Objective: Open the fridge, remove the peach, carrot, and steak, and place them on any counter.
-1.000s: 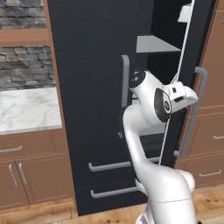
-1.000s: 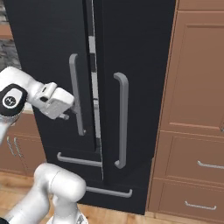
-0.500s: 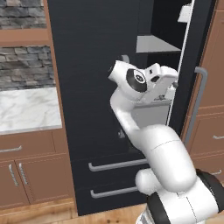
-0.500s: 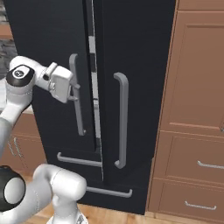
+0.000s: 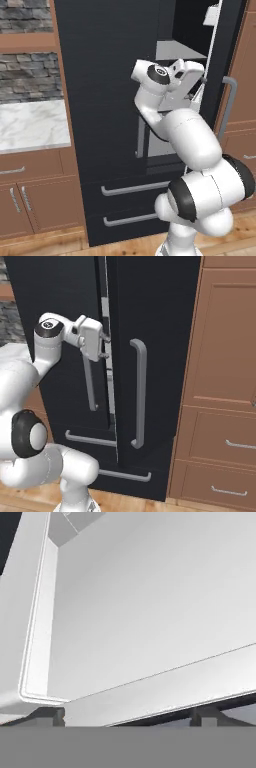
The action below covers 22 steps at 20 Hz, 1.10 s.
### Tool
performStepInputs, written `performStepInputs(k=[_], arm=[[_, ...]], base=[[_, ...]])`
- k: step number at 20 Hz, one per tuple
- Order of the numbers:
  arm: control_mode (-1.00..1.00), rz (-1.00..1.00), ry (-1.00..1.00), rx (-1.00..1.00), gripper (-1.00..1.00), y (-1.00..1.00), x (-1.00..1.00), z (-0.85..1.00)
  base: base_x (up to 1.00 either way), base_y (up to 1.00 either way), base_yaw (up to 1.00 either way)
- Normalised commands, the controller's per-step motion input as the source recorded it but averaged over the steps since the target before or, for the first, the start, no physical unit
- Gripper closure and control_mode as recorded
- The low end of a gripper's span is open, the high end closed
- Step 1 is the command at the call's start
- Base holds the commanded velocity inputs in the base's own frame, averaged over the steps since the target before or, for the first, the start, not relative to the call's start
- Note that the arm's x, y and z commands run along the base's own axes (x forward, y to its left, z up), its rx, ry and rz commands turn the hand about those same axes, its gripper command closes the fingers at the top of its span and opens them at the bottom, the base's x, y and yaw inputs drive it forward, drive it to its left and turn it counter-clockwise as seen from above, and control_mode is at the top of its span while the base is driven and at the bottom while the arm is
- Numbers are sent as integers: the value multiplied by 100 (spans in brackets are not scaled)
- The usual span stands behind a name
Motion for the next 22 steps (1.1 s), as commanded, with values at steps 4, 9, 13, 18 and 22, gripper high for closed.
performStepInputs(k=[4, 9, 13, 18, 22], arm=[[-100, 0, 14, -4, -100, -100, 9, 0], [-100, -1, 13, -2, -100, -100, -11, 0], [-100, -3, 12, 0, -100, -100, -54, -1], [-100, -2, 4, 0, -100, -100, -98, -12], [-100, 0, -24, 13, -100, -78, -81, 25]], base=[[0, 0, 0], [0, 0, 0], [0, 0, 0], [0, 0, 0], [0, 0, 0]])
